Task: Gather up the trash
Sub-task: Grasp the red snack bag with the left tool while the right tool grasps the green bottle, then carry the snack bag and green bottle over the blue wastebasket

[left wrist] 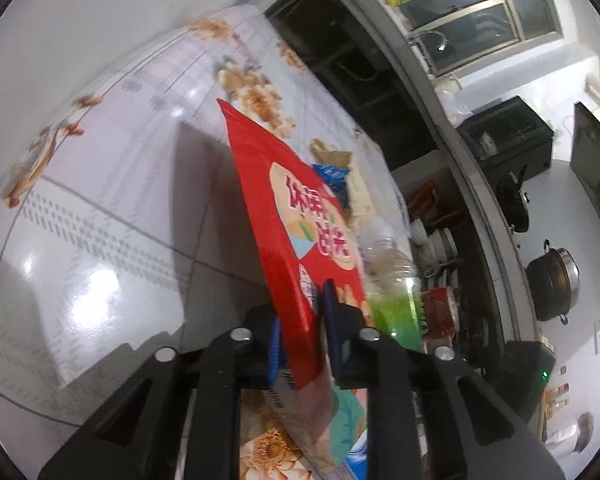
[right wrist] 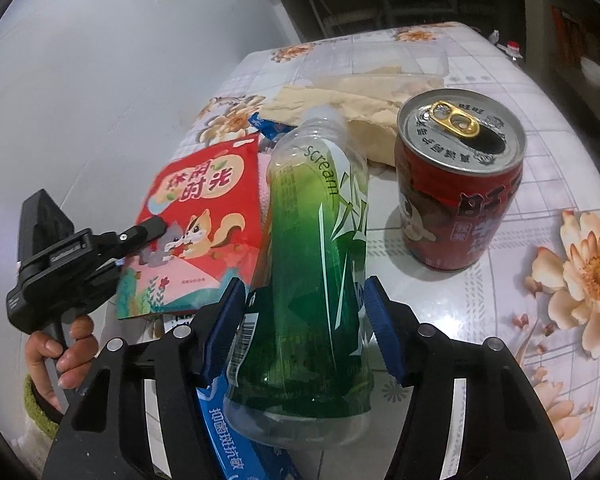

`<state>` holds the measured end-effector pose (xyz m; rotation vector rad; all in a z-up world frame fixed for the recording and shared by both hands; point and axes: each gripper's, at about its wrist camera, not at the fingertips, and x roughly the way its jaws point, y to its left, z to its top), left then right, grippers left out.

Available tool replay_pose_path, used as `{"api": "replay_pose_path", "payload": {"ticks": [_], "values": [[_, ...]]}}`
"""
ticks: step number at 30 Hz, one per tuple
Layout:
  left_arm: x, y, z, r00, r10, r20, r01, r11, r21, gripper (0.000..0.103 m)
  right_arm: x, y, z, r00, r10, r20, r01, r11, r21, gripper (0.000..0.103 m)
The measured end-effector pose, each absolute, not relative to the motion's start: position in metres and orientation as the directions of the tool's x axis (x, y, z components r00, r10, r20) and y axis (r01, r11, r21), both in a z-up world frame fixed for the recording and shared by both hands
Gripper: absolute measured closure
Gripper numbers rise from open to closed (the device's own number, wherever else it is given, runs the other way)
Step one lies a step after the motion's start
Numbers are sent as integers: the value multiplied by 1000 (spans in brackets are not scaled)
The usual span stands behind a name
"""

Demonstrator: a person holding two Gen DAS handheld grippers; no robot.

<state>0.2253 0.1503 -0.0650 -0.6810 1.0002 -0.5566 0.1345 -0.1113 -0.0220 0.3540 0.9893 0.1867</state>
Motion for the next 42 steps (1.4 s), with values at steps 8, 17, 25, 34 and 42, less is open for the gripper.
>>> {"api": "replay_pose_path", "payload": {"ticks": [8, 17, 25, 34, 42], "values": [[211, 141, -32, 476, -718, -508, 218, 656, -723, 95, 140, -110, -23, 545, 308, -780, 11, 927, 374, 46], [189, 143, 8, 535, -707, -462, 301, 671, -678, 95, 123, -116, -10, 585, 295, -755, 12, 928, 372, 47], [164, 141, 42, 588, -687, -426, 358, 694, -625, 103, 107, -123, 5, 615, 319, -721, -5, 916, 401, 55], [158, 129, 34, 583, -649, -489, 354, 745, -566, 103, 99, -124, 4, 601, 308, -737, -22, 929, 370, 60], [162, 104, 21, 504, -607, -614, 392, 795, -464, 95, 123, -115, -11, 509, 340, -790, -50, 929, 368, 37]]}}
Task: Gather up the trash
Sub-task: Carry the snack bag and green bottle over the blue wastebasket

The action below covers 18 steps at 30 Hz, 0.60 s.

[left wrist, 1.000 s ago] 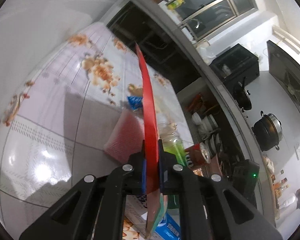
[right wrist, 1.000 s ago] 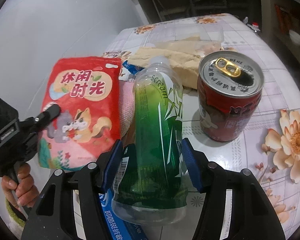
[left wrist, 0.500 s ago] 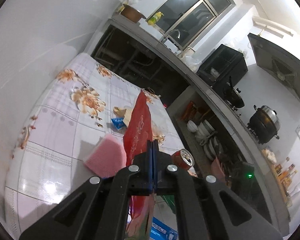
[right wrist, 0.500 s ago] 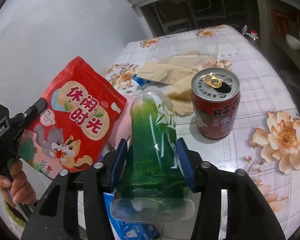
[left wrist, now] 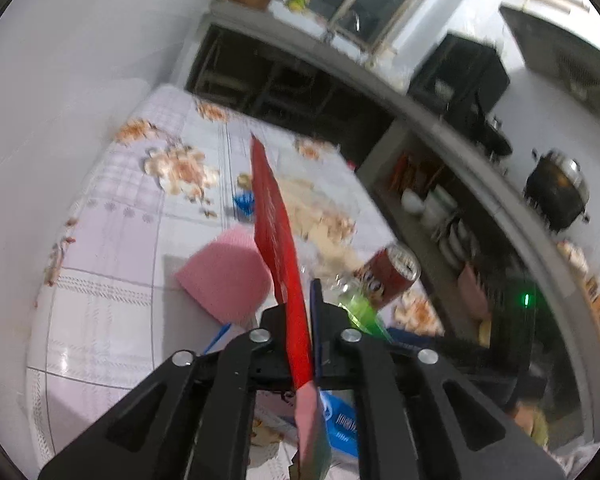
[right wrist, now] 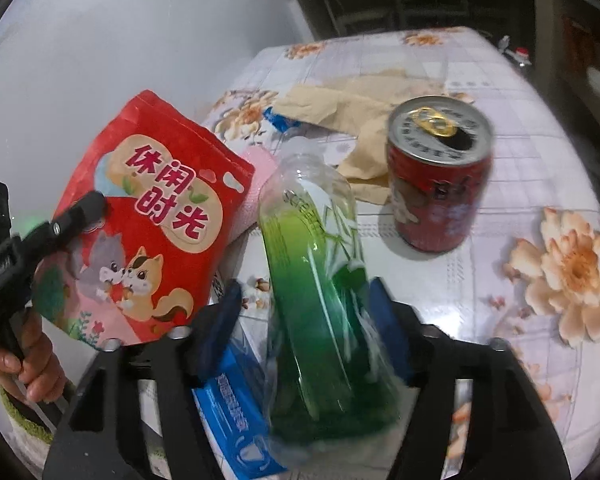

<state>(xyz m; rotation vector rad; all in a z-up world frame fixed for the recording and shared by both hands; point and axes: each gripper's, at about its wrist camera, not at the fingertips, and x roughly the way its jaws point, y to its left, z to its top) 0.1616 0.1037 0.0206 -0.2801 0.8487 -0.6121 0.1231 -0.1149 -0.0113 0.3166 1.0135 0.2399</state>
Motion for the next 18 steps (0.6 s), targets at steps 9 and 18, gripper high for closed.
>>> {"api": "replay_pose_path", "payload": {"ticks": [9, 18], "values": [[170, 91, 5, 483, -564, -670, 404, 822, -401, 95, 154, -101, -26, 467, 289, -836, -36, 950, 309, 45], [160, 102, 38, 585, -551, -596, 433, 833, -345, 103, 143, -99, -8, 538, 274, -797, -46, 954, 296, 47]]}}
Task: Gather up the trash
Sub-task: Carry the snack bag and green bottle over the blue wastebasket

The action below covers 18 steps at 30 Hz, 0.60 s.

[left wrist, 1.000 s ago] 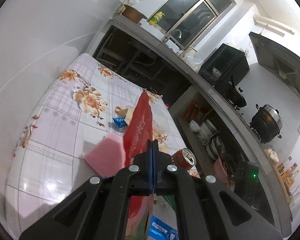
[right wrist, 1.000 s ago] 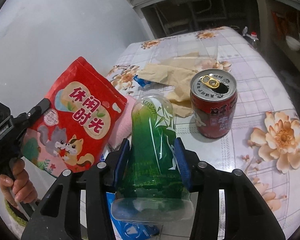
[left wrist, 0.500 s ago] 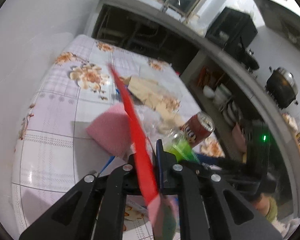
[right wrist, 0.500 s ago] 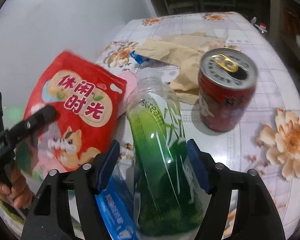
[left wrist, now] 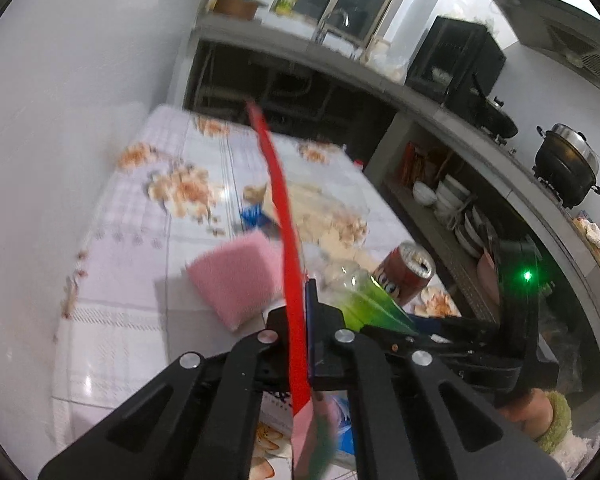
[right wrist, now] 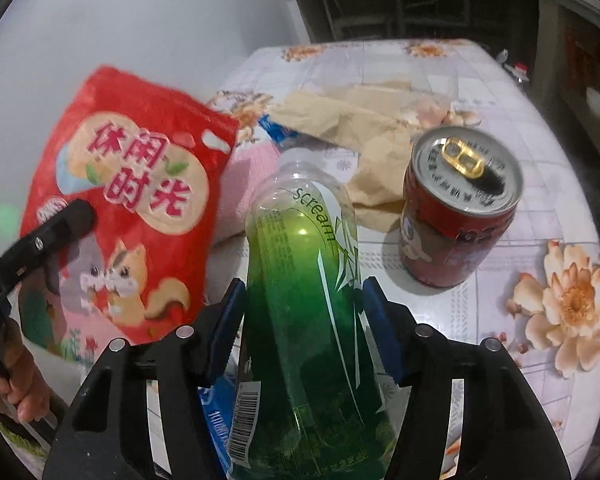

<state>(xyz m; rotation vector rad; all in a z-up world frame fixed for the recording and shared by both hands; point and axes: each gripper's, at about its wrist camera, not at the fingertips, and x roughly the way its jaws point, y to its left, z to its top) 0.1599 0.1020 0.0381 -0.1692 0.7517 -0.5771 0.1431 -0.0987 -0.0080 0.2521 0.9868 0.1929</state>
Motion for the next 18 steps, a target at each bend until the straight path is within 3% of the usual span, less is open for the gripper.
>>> {"api": "replay_pose_path", "payload": {"ticks": [9, 13, 18], "values": [[132, 98, 91, 677, -544, -496, 478, 837, -266, 103, 121, -113, 26, 619, 316, -719, -76, 935, 346, 47], [119, 78, 113, 649, -609, -457, 552, 789, -269, 103, 94, -137, 48, 685, 348, -640, -86, 911, 403, 47], [109, 16, 132, 539, -717, -443, 682, 680, -271, 103, 47, -184, 66, 768, 284, -574, -9, 901, 433, 47]]}}
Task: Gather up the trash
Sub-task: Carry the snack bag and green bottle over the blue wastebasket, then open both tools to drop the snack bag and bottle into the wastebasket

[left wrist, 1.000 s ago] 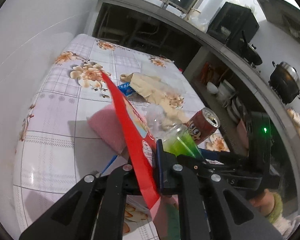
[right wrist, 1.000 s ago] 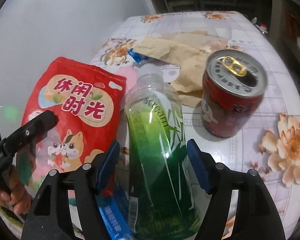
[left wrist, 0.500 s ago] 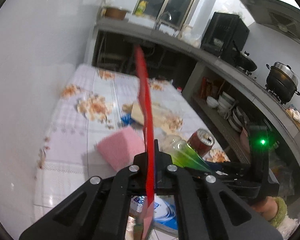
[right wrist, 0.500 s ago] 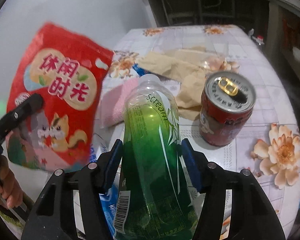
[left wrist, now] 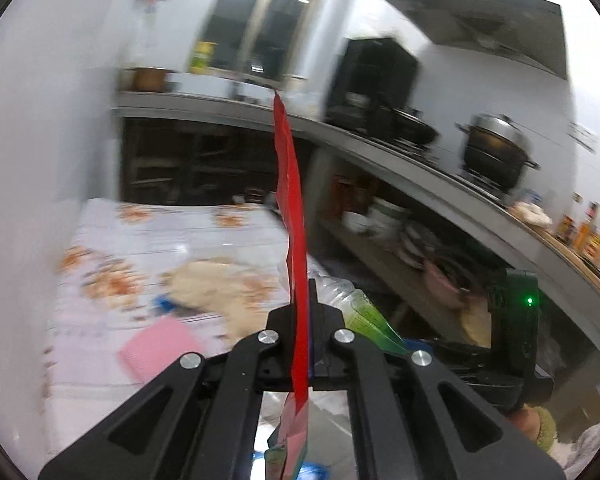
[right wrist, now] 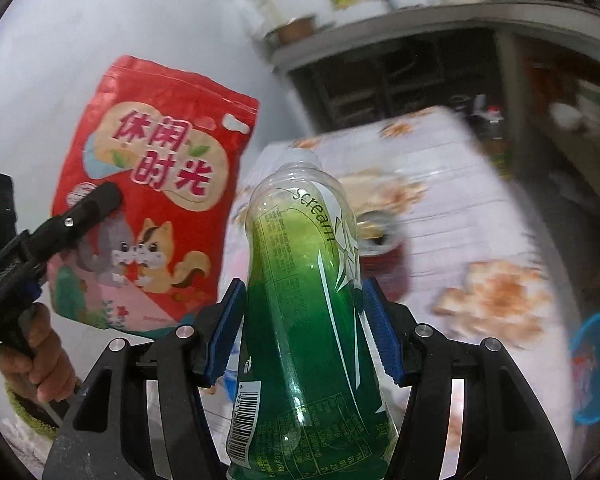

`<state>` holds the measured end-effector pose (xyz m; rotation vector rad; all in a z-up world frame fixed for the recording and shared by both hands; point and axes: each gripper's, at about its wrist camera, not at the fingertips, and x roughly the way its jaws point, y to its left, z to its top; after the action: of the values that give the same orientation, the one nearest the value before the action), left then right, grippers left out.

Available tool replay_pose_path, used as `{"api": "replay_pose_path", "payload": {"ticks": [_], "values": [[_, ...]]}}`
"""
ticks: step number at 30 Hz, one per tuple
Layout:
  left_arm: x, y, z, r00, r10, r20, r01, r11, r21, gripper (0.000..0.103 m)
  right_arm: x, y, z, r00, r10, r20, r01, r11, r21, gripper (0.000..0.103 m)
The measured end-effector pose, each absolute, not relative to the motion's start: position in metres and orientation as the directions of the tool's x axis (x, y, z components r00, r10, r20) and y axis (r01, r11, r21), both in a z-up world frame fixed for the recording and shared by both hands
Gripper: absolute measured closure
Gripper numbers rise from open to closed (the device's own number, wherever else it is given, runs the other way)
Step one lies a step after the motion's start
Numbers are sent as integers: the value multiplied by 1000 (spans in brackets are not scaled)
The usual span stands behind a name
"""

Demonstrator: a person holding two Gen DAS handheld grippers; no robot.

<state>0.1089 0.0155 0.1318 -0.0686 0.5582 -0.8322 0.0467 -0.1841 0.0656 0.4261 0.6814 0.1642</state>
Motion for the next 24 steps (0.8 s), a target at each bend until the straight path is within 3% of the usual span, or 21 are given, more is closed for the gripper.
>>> {"api": "replay_pose_path", "payload": {"ticks": [6, 12, 16, 24], "values": [[98, -121, 122, 272, -806, -525, 830, 473, -296, 103, -42, -297, 57, 827, 57, -560, 268, 835, 481, 46], [84, -292, 50, -70, -726, -685, 828, 341, -445, 103, -122, -418, -7, 748, -105, -656, 568, 613, 550, 46], [65, -396, -19, -162, -573, -803, 847, 337, -412, 103, -152, -486, -78, 678, -75, -732, 689, 412, 596, 46], [56, -516, -107, -181, -394, -901, 872, 359, -332, 102, -134, -561, -184, 593, 12, -805, 784, 221, 580, 45]]}}
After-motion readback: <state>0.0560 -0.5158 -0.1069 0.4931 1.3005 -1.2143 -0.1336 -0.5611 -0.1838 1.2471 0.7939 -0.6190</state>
